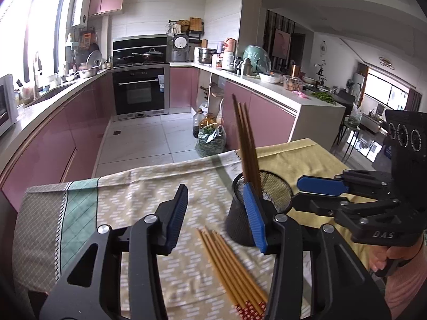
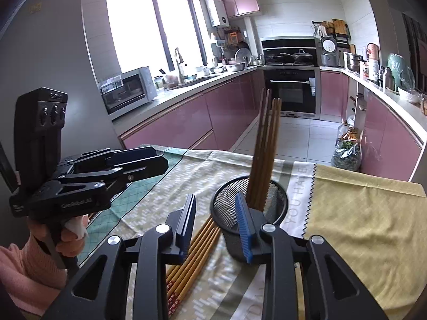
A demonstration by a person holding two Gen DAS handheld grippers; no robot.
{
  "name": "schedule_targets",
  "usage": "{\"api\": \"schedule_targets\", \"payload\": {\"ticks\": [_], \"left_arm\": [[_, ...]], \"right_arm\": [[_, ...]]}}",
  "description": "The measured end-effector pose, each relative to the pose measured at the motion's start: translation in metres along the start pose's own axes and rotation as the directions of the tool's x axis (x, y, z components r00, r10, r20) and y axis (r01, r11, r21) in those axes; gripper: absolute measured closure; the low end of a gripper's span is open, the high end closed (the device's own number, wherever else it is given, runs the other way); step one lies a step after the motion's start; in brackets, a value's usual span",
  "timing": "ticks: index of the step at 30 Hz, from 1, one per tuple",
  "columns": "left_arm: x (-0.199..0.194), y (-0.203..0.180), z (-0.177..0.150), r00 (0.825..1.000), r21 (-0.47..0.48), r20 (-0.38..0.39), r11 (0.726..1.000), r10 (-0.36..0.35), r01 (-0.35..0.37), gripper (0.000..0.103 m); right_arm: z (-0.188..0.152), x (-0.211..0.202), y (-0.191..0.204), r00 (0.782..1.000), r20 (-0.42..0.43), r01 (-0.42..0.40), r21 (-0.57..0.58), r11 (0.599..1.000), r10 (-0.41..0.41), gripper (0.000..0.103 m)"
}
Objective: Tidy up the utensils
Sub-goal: 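Open both tools to release the chopsticks in the cup and pull back, then lower both open tools toward the chopsticks lying on the cloth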
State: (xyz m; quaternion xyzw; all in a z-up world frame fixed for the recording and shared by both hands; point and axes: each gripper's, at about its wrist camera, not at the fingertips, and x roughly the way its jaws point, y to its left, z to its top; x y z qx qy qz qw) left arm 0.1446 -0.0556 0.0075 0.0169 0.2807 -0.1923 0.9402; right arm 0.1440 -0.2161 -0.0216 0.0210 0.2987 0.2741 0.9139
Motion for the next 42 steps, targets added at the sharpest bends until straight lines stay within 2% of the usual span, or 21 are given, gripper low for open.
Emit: {"api": "schedule_targets", "payload": {"ticks": [3,13,21,31,42], "left_arm": [[-0.003,0.009,-0.014,1.0,-0.026,-0.025,1.0,0.008,-0.009,0.058],[0.013,0.017,-0.068,0.989,-0.066,-0.141,0.996,0.043,-0.053,0.058],[0.029,0.016,-0.098,0.976,-0.086,-0.216,0.995,0.026,-0.046,0.058],[0.047,0.003,-0.119,0.958,-0.068,-0.285,0.997,0.008,-0.029,0.058],[0.055,-0.002,-0.125,0.949,-0.056,-0.316,0.998,0.009,-0.028,0.058]], "right_arm": [[-0.011,0.003,0.006,1.0,-0.023,-0.012,-0.003,1.0,0.012,0.068],[-0.048,0.032,0.007,0.99,-0.14,-0.019,0.044,0.999,0.025,0.068],[-0.073,0.047,0.009,0.979,-0.203,-0.004,0.074,0.997,0.019,0.068],[-0.085,0.05,0.008,0.974,-0.227,0.01,0.095,0.995,0.012,0.068],[-0.091,0.052,0.009,0.971,-0.239,0.012,0.09,0.996,0.01,0.068]]}}
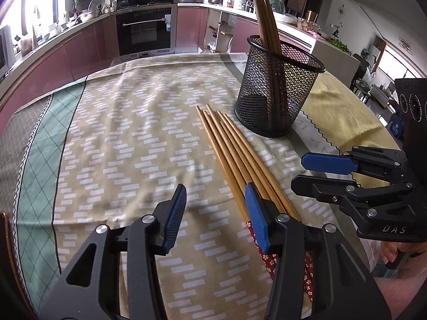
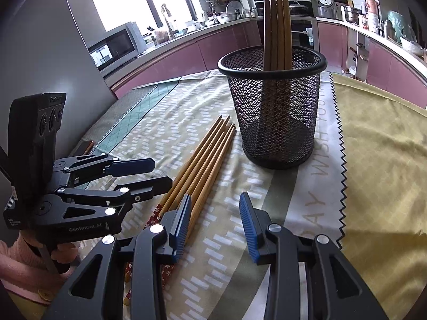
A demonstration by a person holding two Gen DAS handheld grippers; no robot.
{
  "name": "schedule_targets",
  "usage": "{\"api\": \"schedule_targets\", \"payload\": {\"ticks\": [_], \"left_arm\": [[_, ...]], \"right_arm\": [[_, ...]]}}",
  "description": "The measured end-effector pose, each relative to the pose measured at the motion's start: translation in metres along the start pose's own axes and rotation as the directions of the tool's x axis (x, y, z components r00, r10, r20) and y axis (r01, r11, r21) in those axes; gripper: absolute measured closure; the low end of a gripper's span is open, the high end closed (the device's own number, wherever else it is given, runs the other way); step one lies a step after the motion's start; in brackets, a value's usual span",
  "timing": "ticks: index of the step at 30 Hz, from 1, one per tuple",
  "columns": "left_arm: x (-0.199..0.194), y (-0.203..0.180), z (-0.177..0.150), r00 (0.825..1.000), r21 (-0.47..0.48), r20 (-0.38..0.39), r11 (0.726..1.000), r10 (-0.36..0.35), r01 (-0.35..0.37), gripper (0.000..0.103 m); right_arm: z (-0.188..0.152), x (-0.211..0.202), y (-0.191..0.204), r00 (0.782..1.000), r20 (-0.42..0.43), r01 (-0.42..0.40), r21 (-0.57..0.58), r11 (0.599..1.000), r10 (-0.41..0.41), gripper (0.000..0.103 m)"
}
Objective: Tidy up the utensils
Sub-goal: 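Lower both open tools toward the chopsticks lying on the cloth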
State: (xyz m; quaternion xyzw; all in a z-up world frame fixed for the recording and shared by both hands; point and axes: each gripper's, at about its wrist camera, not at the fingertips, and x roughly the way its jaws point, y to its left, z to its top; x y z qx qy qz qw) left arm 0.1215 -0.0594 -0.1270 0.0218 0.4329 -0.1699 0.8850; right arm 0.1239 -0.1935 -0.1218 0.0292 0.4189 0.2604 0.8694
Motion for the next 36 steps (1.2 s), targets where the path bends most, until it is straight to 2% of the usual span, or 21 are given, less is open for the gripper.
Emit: {"api": "schedule_targets", "payload": {"ticks": [11,28,36], "left_arm": [[0.003,-0.003,0.001,1.0,0.007,-0.01,1.0,0.006,-0.006,0.057],[0.005,-0.003,-0.001,0.998,0.018,-0.007,0.998,0.056,-0.056,0.055],[0.004,0.0,-0.003,0.998,0.009,-0.01,0.998,0.059,-0.059,0.06]], "right_arm": [[-0.002,0.0,0.001,1.0,-0.006,0.003,-0.001,1.0,-0.003,0.068],[-0.002,0.006,0.008,1.0,-0.011,0.022,-0.033,0.999,-0.023,0.068],[-0.001,0.011,0.016,0.999,-0.02,0.045,-0.062,0.997,-0.046,0.068]]}}
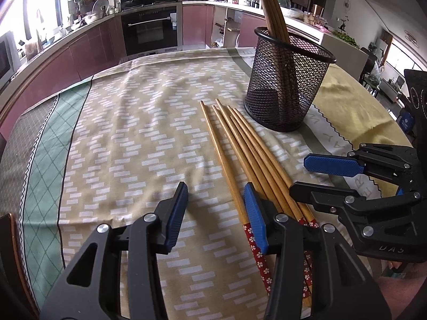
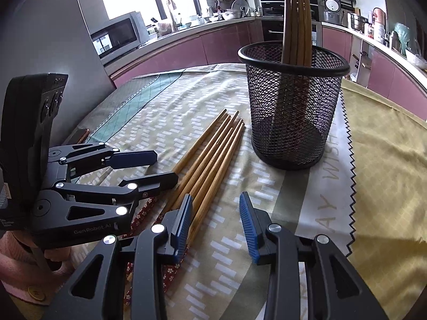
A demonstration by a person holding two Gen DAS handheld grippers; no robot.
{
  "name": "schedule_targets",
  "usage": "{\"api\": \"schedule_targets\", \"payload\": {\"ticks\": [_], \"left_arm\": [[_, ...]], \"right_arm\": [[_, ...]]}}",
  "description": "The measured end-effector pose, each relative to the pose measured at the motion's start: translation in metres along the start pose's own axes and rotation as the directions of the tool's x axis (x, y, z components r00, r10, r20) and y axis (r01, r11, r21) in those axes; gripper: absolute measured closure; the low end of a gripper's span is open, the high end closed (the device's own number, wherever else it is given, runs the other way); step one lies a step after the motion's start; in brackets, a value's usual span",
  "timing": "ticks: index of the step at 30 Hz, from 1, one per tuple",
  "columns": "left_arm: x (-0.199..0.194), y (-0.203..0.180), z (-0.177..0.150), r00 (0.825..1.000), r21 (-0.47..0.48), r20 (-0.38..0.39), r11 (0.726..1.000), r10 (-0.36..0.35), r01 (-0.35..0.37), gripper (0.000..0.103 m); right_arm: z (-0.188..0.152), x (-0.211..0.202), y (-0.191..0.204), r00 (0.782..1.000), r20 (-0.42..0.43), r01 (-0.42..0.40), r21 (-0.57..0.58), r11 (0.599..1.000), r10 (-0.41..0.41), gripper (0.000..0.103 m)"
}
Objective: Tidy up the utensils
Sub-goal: 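Lower both open tools toward the chopsticks lying on the cloth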
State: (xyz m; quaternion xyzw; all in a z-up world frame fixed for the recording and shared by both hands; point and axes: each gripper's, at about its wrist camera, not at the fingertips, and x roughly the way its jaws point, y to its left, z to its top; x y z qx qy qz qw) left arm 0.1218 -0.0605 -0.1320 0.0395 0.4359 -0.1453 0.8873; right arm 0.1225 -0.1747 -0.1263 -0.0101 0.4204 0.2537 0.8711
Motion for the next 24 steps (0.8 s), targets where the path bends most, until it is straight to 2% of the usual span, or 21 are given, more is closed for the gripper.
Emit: {"api": "schedule_targets", "payload": {"ticks": [20,24], "left_arm": [[-0.0033,0.0039,-0.0016,1.0,-0.016,0.002,1.0,-0.011,0.011,0.064],[-0.0034,0.004,-0.0016,1.0,-0.015,0.001,1.0,-0.013,0.013,0.065]], "right_arm": [[0.0012,0.0049,-0.0002,0.998,-0.024,0.054,-0.014,0.998,-0.054,0.069],[0.0031,0.0094,0.003,0.996,-0.033,0.08,-0.029,0.996,-0.08,0.072]]}}
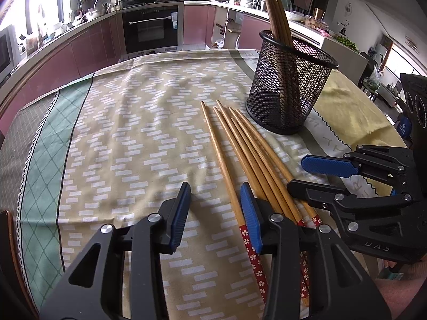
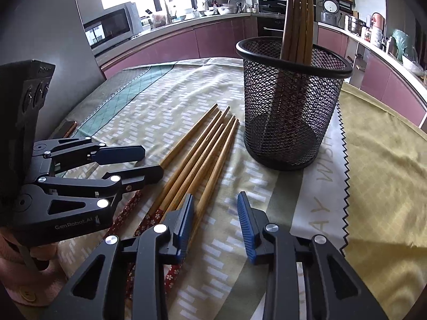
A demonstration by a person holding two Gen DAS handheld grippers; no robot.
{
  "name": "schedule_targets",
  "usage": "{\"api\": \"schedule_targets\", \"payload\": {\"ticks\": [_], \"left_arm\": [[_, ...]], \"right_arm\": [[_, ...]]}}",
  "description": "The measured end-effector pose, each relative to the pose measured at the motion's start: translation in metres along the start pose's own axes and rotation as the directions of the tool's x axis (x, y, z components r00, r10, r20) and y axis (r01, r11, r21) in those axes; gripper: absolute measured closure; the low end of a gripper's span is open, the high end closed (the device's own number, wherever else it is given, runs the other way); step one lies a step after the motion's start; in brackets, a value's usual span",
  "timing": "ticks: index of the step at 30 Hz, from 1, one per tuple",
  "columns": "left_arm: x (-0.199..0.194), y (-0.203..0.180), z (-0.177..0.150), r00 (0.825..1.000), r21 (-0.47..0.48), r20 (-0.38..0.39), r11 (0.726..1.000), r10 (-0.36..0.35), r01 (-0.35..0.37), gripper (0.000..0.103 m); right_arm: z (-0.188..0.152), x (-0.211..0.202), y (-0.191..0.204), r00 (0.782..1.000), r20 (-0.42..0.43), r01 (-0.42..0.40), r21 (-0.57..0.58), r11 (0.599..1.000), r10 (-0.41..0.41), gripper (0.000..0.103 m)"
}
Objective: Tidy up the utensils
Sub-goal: 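Lower both open tools toward the chopsticks lying on the cloth, then close the right tool on one chopstick while the left tool grasps another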
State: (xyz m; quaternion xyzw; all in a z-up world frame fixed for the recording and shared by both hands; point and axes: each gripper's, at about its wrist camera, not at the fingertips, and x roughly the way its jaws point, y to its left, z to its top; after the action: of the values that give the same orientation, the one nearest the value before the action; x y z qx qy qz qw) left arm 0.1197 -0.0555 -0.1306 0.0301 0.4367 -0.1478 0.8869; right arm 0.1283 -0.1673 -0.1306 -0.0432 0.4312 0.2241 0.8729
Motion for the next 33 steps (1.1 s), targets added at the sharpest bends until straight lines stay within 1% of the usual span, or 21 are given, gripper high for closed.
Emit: {"api": "schedule_targets", "payload": {"ticks": [4,11,14,16,20,22,27,33], "left_arm": [[0.001,0.0,0.003,1.0,-0.005,-0.005,1.0,-0.01,0.01,0.065],[0.011,-0.003,0.014,1.0,0.013,-0.007,1.0,0.0,0.0,0.065],[0.014,-0.004,0.019,1.0,0.015,-0.007,1.0,0.005,-0.005,0.067],[0.016,-0.004,0.021,1.0,0.005,-0.009,1.0,0.0,0.0,0.068],[0.018,-0.003,0.024,1.0,-0.011,-0.016,1.0,-0.012,0.012,0.08],[0.019,-0.004,0.024,1.0,-0.01,-0.02,1.0,-0.022,0.022,0.09],[0.018,-0.003,0.021,0.999,-0.031,-0.021,0.999,-0.035,0.034,0.094],[0.01,-0.001,0.018,0.999,-0.041,-0.014,0.998,-0.047,0.046,0.095]], "right_arm": [[0.002,0.003,0.001,1.0,-0.001,0.013,-0.008,1.0,-0.013,0.075],[0.011,0.011,0.001,1.0,0.006,0.026,-0.002,1.0,-0.026,0.082],[0.013,0.014,0.0,1.0,0.011,0.021,0.012,1.0,-0.021,0.087],[0.014,0.014,-0.001,1.0,0.014,0.018,0.024,1.0,-0.019,0.092],[0.013,0.012,-0.004,1.0,0.021,0.0,0.058,0.998,-0.001,0.095],[0.012,0.011,-0.006,1.0,0.023,-0.014,0.071,0.997,0.013,0.096],[0.01,0.006,-0.009,0.999,0.031,-0.031,0.087,0.996,0.029,0.097],[0.007,-0.006,-0.012,0.997,0.049,-0.06,0.087,0.994,0.055,0.097]]}}
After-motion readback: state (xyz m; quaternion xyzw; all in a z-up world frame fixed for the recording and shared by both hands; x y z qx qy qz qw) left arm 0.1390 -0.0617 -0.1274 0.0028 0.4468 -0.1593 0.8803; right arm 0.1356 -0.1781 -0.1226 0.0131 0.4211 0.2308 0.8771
